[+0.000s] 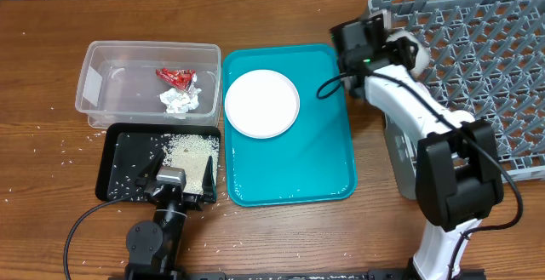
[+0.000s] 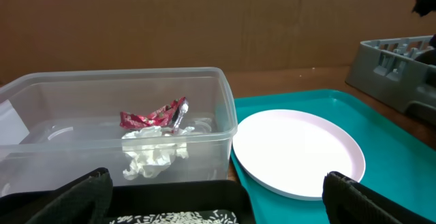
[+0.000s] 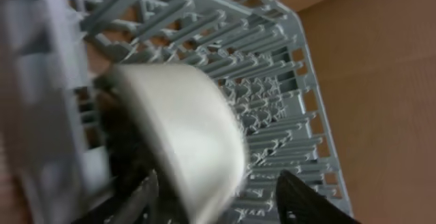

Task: Sort waste into correct bins and load items into the dishwasher
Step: 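Grasp the edge of the white plate with the right gripper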

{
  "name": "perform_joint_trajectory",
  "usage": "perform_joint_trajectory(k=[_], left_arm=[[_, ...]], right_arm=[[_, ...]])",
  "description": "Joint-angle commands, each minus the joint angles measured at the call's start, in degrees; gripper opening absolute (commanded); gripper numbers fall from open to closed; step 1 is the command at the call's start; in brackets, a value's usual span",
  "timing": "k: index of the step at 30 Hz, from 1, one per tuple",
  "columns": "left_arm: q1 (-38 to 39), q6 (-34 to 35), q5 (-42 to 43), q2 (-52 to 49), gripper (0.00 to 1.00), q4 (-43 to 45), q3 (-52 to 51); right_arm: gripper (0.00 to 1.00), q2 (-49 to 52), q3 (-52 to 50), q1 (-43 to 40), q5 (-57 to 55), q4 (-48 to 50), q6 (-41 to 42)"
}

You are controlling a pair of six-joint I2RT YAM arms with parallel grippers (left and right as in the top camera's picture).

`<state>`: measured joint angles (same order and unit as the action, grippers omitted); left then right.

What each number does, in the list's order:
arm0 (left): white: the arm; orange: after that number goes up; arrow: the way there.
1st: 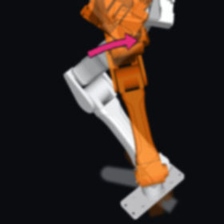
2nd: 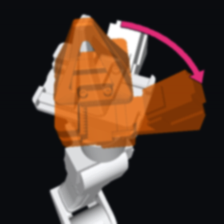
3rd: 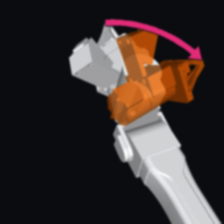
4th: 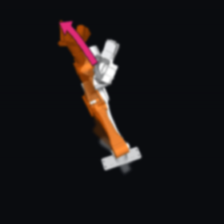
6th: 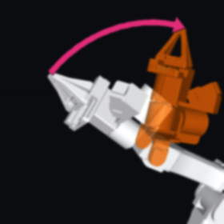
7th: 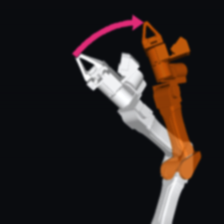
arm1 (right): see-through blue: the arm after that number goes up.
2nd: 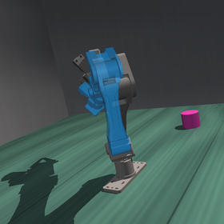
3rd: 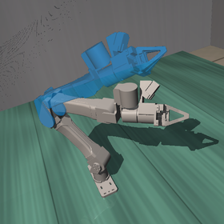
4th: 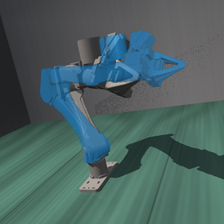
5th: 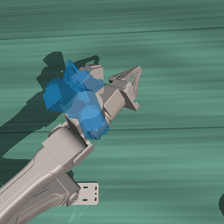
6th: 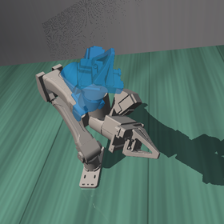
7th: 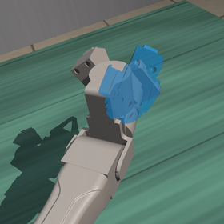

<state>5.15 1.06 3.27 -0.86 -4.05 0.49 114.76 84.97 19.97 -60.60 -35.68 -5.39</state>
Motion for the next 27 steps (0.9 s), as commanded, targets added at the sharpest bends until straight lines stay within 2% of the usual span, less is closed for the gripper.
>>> perform_joint_trajectory(k=[1, 6, 10, 13, 15, 18, 25, 27], left_arm=[[-0.37, -0.90, 0.61, 0.61, 1.00, -0.07, -0.22], [-0.37, -0.90, 0.63, 0.61, 1.00, -0.07, -0.22], [-0.37, -0.90, 0.63, 0.61, 1.00, -0.07, -0.22], [-0.37, -0.90, 0.61, 0.61, 1.00, -0.07, -0.22], [-0.37, -0.90, 0.61, 0.61, 1.00, -0.07, -0.22], [-0.37, -0.90, 0.63, 0.61, 1.00, -0.07, -0.22], [-0.37, -0.90, 0.61, 0.61, 1.00, -0.07, -0.22], [-0.37, -0.90, 0.63, 0.61, 1.00, -0.07, -0.22]], right_arm=[[0.64, 0.24, 3.02, 1.77, 2.27, -3.58, 2.82], [0.70, 0.17, 12.85, 4.55, 16.52, -19.41, 12.22], [0.70, 0.11, 23.63, 6.58, 36.52, -31.65, 15.74], [0.69, 0.11, 27.17, 7.98, 52.78, -35.36, 15.82], [0.69, 0.17, 26.40, 8.66, 62.79, -35.36, 19.41], [0.67, 0.68, 21.62, 9.38, 71.69, -32.39, 26.97], [0.63, 1.16, 7.08, 9.27, 66.18, -18.40, 36.85], [0.61, 1.16, 3.52, 9.01, 66.23, -14.29, 37.38]])
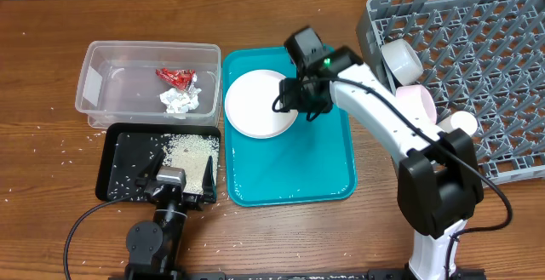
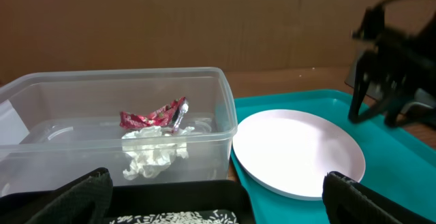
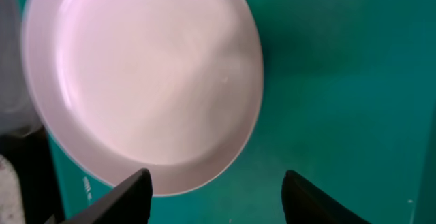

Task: Sort waste into correct bins and load items into the dishwasher
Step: 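Grasp the edge of the white plate with the right gripper, then carry the white plate into the dish rack and release it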

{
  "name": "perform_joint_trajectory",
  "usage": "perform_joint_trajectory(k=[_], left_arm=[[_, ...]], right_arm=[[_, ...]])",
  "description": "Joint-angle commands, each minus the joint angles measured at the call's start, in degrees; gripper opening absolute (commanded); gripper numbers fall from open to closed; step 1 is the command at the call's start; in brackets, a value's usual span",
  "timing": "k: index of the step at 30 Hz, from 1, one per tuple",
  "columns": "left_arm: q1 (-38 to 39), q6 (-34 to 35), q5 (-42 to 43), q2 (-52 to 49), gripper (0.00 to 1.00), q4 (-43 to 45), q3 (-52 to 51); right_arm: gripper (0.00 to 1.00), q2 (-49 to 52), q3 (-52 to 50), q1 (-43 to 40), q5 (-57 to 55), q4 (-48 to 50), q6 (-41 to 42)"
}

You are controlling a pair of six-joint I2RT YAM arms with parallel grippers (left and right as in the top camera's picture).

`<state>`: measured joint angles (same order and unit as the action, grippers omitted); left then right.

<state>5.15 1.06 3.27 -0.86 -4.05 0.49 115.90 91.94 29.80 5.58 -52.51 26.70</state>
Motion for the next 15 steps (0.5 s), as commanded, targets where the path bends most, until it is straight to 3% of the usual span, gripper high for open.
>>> perform_joint_trajectory(k=[1, 9, 13, 15], left_arm=[[-0.37, -0.90, 0.61, 0.61, 1.00, -0.07, -0.22], [-0.37, -0.90, 0.61, 0.61, 1.00, -0.07, -0.22], [-0.37, -0.90, 0.63, 0.61, 1.00, -0.07, -0.22], [-0.37, -0.90, 0.63, 0.61, 1.00, -0.07, -0.22]], right_arm=[[0.60, 0.02, -5.03, -0.83, 0.04, 4.57, 5.29], [0.43, 0.20, -15.52, -0.46, 0.48, 15.98, 8.52], [0.24, 0.44, -16.22, -0.46, 0.46, 14.73, 8.52], [0.18, 0.28, -15.98, -0.68, 0.46, 12.09, 9.44]])
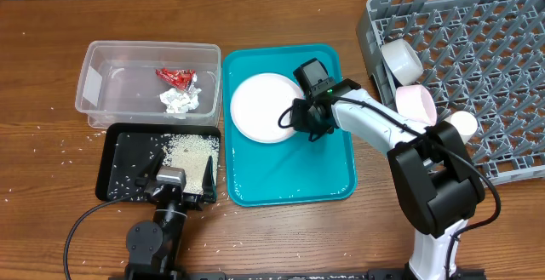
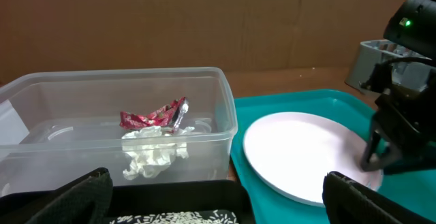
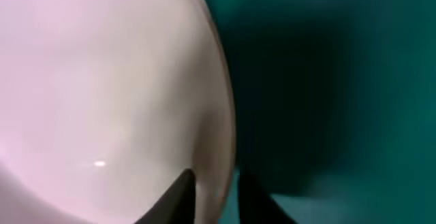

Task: Sort waste into correct bins and load items into the dishwasher
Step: 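Carry the white plate into the dish rack and release it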

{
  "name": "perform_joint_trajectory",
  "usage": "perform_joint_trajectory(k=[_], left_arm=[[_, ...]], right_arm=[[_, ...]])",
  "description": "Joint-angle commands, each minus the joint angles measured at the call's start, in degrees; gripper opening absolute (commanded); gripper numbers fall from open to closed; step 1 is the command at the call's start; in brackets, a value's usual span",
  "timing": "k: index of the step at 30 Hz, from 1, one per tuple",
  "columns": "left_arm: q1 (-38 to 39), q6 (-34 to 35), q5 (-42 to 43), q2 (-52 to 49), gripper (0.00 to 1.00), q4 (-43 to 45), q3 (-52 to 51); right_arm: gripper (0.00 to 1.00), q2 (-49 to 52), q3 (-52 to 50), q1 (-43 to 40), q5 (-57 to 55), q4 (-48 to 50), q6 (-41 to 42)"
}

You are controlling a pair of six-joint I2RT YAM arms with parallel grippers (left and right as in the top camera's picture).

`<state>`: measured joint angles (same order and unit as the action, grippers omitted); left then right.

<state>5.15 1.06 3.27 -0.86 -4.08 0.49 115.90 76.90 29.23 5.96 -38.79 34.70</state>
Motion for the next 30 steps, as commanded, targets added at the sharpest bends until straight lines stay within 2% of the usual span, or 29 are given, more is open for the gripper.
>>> perform_joint_trajectory(k=[1, 4, 5, 11, 16, 20, 23, 26, 30], left_arm=[[-0.37, -0.90, 0.61, 0.61, 1.00, -0.04, -0.22], [-0.37, -0.90, 0.61, 0.61, 1.00, -0.04, -0.22], [-0.37, -0.90, 0.63, 0.61, 1.00, -0.04, -0.22], [-0.37, -0.90, 0.63, 0.61, 1.00, -0.04, -0.22], [-0.37, -0.90, 0.61, 0.61, 1.00, -0.04, -0.22], [-0.37, -0.90, 0.63, 0.61, 1.00, -0.04, -0.22], [-0.37, -0.90, 0.63, 0.61, 1.00, -0.04, -0.22], [-0.37, -0.90, 0.63, 0.61, 1.00, -0.04, -0.22], [-0.37, -0.90, 0.63, 0.61, 1.00, -0.04, -0.22]], right_arm=[[0.17, 0.26, -0.74, -0.48, 0.11, -2.97, 2.25], [0.11, -0.02, 0.15, -1.66, 0.09, -5.27, 2.62], [0.04, -0.20, 0.46, -2.23, 0.09, -5.53, 2.62], [0.04, -6.10, 3.67, -5.90, -2.89, -7.21, -3.30], [0.04, -18.34, 7.52, -7.74, -24.04, -10.64, -9.64], [0.04, -26.80, 7.58, -7.74, -48.13, -8.11, -17.05], [0.04, -28.81, 7.58, -8.41, -63.49, -5.55, -24.02], [0.04, -28.35, 7.50, -10.14, -71.41, -3.74, -29.49], [0.04, -26.53, 7.50, -14.67, -72.78, -3.06, -32.41]])
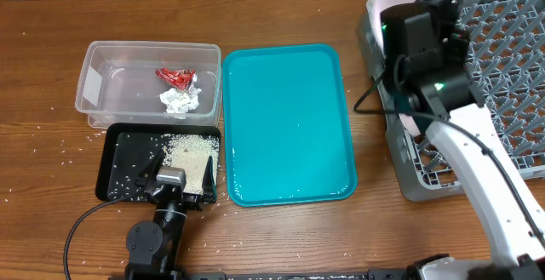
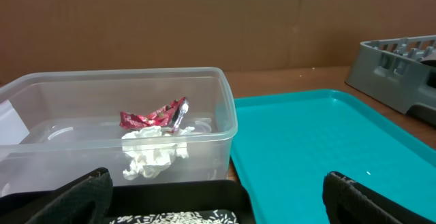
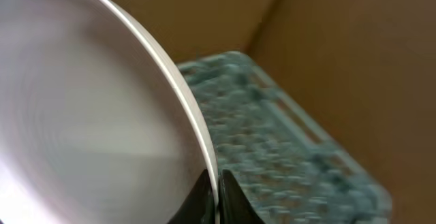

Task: Sort waste into correct bins and load items into the dishwasher
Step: 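Carry the white plate into the dish rack and release it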

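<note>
A white plate (image 3: 88, 135) stands on edge, its rim pinched in my right gripper (image 3: 216, 183), which is shut on it. In the overhead view the raised right arm (image 1: 421, 46) hides most of the plate; only its top shows over the left end of the grey dish rack (image 1: 502, 50). The rack (image 3: 286, 129) lies blurred behind the plate. The teal tray (image 1: 289, 127) has nothing on it. My left gripper (image 2: 216, 178) rests open over the black tray (image 1: 128, 157) of rice.
A clear bin (image 1: 102, 88) at the left holds a red wrapper (image 1: 174, 77) and crumpled white paper (image 1: 180, 100). Rice grains are scattered on the wood around the black tray. The rack's near corner (image 2: 398, 54) stands to the right of the teal tray.
The right gripper was at the plate's right rim on the teal tray. Now it is shut on that rim and holds the plate up by the rack's left end. The tray is bare.
My right gripper was first at the rack beside a white bowl. Then it hung open over the plate on the teal tray, then closed in on the plate's rim. Now it holds the plate on edge near the rack. The left arm has stayed still throughout.
</note>
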{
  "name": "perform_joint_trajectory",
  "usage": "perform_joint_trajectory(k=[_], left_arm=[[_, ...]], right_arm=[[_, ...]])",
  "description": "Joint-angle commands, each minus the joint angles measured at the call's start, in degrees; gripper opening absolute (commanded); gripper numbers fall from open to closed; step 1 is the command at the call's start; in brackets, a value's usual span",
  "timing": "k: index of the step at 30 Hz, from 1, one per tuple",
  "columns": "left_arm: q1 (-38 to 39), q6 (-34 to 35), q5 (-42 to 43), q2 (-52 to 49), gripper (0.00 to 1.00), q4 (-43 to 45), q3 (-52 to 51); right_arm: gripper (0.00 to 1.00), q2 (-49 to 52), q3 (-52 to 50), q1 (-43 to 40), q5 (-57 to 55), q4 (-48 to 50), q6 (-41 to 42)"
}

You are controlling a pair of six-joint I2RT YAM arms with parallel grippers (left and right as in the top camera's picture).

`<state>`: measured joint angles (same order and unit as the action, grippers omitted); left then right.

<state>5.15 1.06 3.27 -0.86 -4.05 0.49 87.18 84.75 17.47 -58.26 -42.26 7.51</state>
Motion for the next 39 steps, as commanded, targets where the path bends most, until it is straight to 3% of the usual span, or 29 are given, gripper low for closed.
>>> perform_joint_trajectory(k=[1, 10, 23, 24, 26, 27, 34, 39], left_arm=[[-0.37, -0.90, 0.63, 0.61, 1.00, -0.07, -0.22], [-0.37, -0.90, 0.63, 0.61, 1.00, -0.07, -0.22], [-0.37, -0.90, 0.61, 0.61, 1.00, -0.07, -0.22], [-0.37, -0.90, 0.63, 0.61, 1.00, -0.07, -0.22], [-0.37, -0.90, 0.61, 0.61, 1.00, -0.07, -0.22], [-0.37, -0.90, 0.63, 0.61, 1.00, -0.07, -0.22], [-0.37, -0.90, 0.63, 0.61, 1.00, -0.07, -0.22], [-0.37, -0.90, 0.63, 0.61, 1.00, -0.07, -0.22]], right_arm=[[0.04, 2.78, -0.37, -4.44, -8.57, 0.44, -5.22], [0.04, 10.19, -0.42, -13.38, -8.68, 1.22, -5.46], [0.04, 16.04, -0.42, -13.16, -6.16, 1.14, -6.54], [0.08, 16.02, -0.42, -12.92, -6.14, 1.31, -7.13], [0.28, 16.04, -0.42, -12.24, -6.19, 1.60, -8.92], [0.32, 16.02, -0.42, -11.89, -6.19, 1.75, -9.53], [0.43, 14.27, -0.39, -5.46, -6.19, 1.53, -9.18], [0.59, 10.38, -0.37, 1.97, -6.12, 1.49, -8.76]])
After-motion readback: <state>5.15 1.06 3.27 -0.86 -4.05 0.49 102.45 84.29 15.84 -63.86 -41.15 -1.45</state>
